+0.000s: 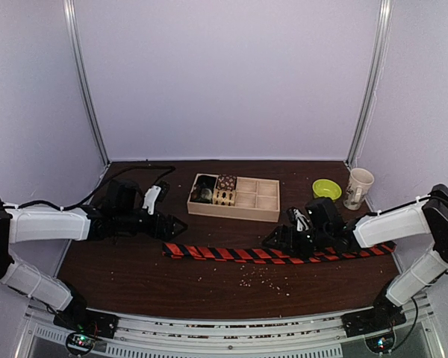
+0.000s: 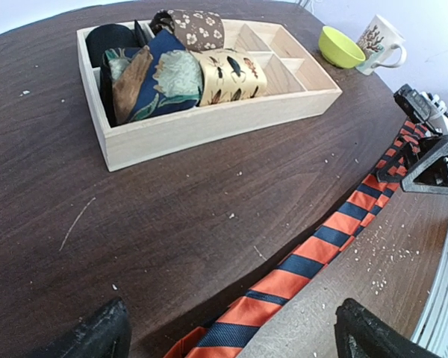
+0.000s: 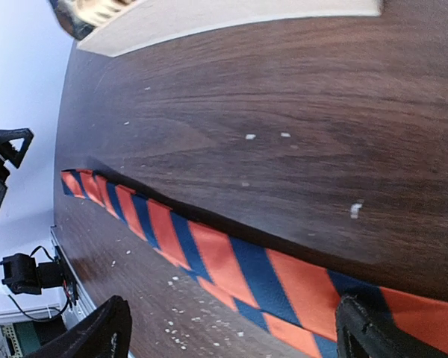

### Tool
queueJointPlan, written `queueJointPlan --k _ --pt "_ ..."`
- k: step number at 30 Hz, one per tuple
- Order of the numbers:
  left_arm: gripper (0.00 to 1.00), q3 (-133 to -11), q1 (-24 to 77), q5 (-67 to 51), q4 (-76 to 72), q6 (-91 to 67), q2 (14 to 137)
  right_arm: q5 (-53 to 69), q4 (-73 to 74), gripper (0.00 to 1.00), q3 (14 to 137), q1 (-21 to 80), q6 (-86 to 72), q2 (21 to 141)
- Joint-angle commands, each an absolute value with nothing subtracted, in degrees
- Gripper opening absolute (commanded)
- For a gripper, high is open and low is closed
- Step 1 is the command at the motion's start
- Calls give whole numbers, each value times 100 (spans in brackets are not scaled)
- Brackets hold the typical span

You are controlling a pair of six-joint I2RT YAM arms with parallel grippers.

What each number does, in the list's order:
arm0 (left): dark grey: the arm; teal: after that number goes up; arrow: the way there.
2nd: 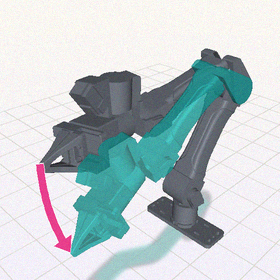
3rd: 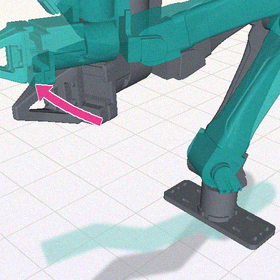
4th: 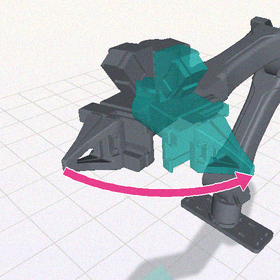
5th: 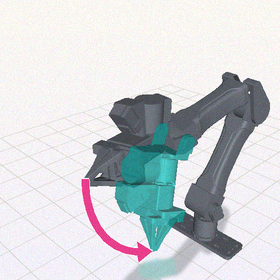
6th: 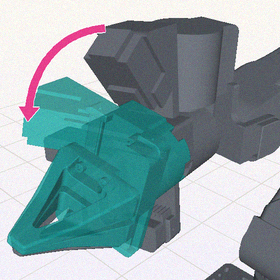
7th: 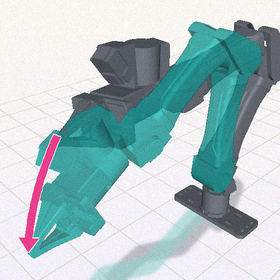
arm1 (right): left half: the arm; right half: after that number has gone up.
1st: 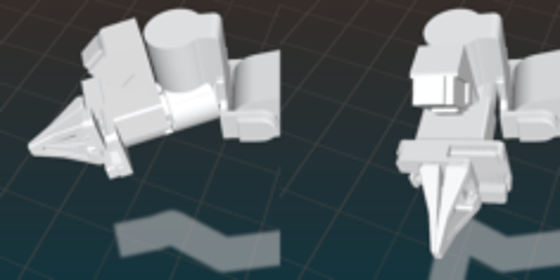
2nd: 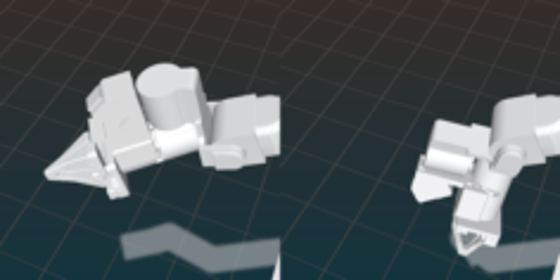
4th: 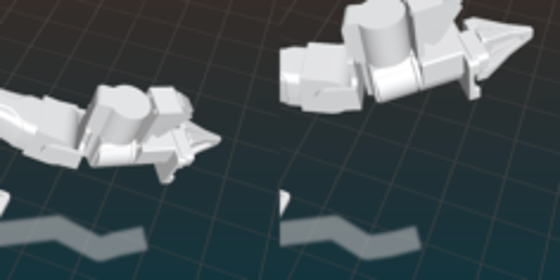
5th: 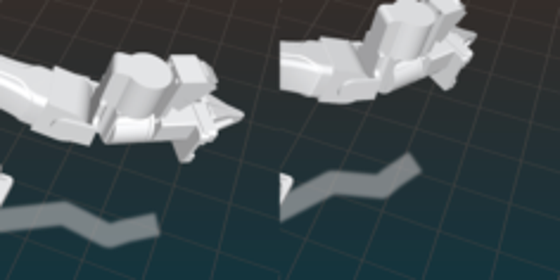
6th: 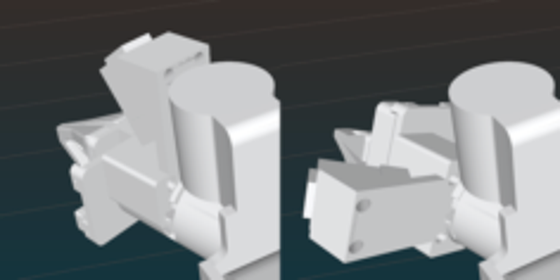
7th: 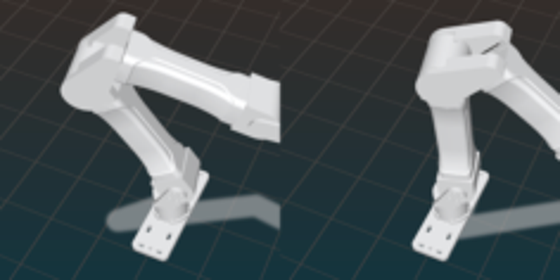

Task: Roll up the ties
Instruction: Adjust the tie at the center of the board.

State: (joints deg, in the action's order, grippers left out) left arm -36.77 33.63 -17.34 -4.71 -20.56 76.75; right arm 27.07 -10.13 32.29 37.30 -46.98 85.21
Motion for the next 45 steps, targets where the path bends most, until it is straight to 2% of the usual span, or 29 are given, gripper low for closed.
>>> queueJointPlan --k 1,8,13,20,28,38,45 --pt "98 -3901 3401 -1482 -697 -2102 7699 2614 -1128 95 2885 3447 -5069 8735" --pt "98 -3972 3401 -1204 -526 -2116 7716 2787 -279 95 2676 2849 -4316 8457" --pt "98 -4019 3411 -1095 -553 -2136 7758 2645 492 95 2989 2740 -3928 7731" --pt "98 -4280 3645 -927 -377 -2023 7935 2115 1773 99 2895 2542 -4225 6769" --pt "98 -4311 3711 -1013 -502 -2013 8089 1708 2175 99 2204 1741 -4596 5913" --pt "98 -4295 3708 -850 -501 -2074 8181 1856 1898 100 2673 460 -3683 7080" --pt "98 -4242 3679 -652 -423 -2127 8128 1984 1892 99 2984 -109 -3491 7462"
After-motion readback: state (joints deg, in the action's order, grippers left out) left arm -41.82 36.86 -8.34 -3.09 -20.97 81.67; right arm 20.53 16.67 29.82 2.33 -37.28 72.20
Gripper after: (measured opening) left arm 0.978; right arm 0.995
